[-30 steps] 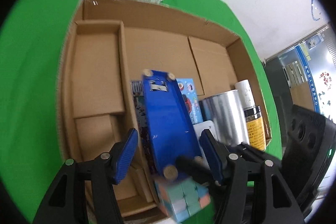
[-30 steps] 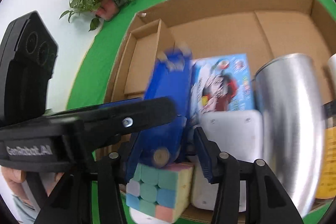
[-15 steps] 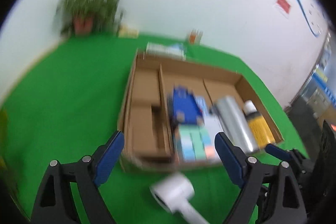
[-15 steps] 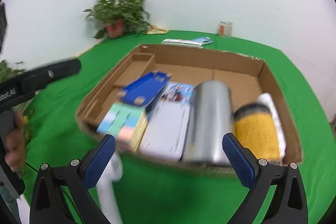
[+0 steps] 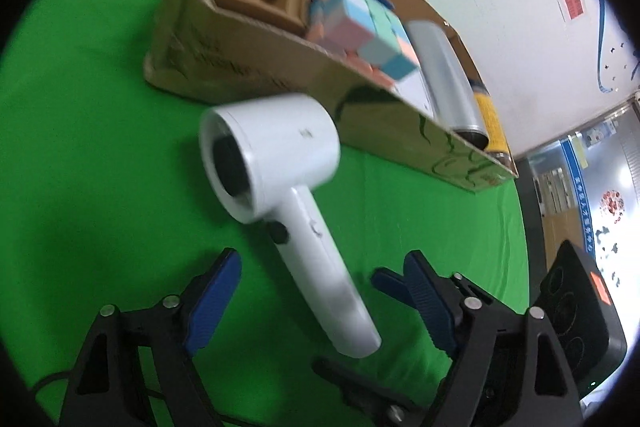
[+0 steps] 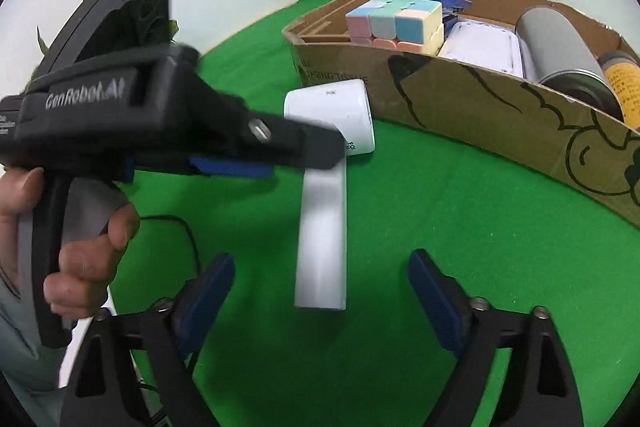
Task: Organize rigid objects
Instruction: 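Move the right tool to the white hair dryer, then grasp the white hair dryer by its handle with the right tool and lift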
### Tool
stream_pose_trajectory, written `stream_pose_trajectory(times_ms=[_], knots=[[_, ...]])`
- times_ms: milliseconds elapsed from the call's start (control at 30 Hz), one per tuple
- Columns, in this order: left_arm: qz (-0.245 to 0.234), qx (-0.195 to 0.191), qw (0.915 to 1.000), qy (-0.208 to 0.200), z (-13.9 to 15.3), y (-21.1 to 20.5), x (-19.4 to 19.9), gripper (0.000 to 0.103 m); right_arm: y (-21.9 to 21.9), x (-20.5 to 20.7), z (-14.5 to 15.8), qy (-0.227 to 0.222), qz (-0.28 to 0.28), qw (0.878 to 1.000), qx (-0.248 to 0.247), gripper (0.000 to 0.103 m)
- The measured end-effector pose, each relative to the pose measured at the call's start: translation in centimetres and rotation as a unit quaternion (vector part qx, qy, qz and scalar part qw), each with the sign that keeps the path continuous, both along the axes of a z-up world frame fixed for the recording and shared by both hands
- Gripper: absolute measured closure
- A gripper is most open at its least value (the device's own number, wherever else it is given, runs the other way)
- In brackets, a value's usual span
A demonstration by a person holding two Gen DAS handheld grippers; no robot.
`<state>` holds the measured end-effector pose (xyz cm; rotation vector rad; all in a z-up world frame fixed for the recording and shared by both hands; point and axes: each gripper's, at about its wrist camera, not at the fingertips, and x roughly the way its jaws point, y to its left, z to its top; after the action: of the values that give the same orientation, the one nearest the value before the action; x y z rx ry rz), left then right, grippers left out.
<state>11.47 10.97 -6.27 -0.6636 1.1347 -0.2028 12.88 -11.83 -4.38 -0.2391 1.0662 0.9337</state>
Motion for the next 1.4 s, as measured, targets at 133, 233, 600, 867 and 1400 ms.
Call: stream_pose_trajectory(times_ms=[133, 233, 600, 867, 1400], knots=[[-0.003, -0.01, 0.9999, 0.004, -0.3, -1.1, 0.3, 0.04, 0.0, -0.1, -0.6, 0.004, -0.015, 1.0, -0.016, 0.06], [-0.005, -0.012, 0.9999, 0.009, -0.6, -1.4, 0.1, 0.047, -0.3, -0.8, -0.7, 0.035, -0.003, 0.999, -0.003, 0.061], [-0.055, -0.046, 0.9972, 0.023, -1.2, -4.6, 0.0, 0.065, -2.3, -3.0, -0.5, 0.044, -0.019, 0.998, -0.03, 0.06], [-0.108, -0.072, 0.991, 0.033, -1.2, -10.1, -0.1, 0.065, -6.9, -3.0, 0.1, 0.046, -0.091, 0.994, -0.043, 0.062], [-0.096, -0.033, 0.9947, 0.009, -0.5, -9.6, -0.6, 0.071, -6.0, -2.0, -0.3, 0.032, -0.109, 0.992, -0.051, 0.074]])
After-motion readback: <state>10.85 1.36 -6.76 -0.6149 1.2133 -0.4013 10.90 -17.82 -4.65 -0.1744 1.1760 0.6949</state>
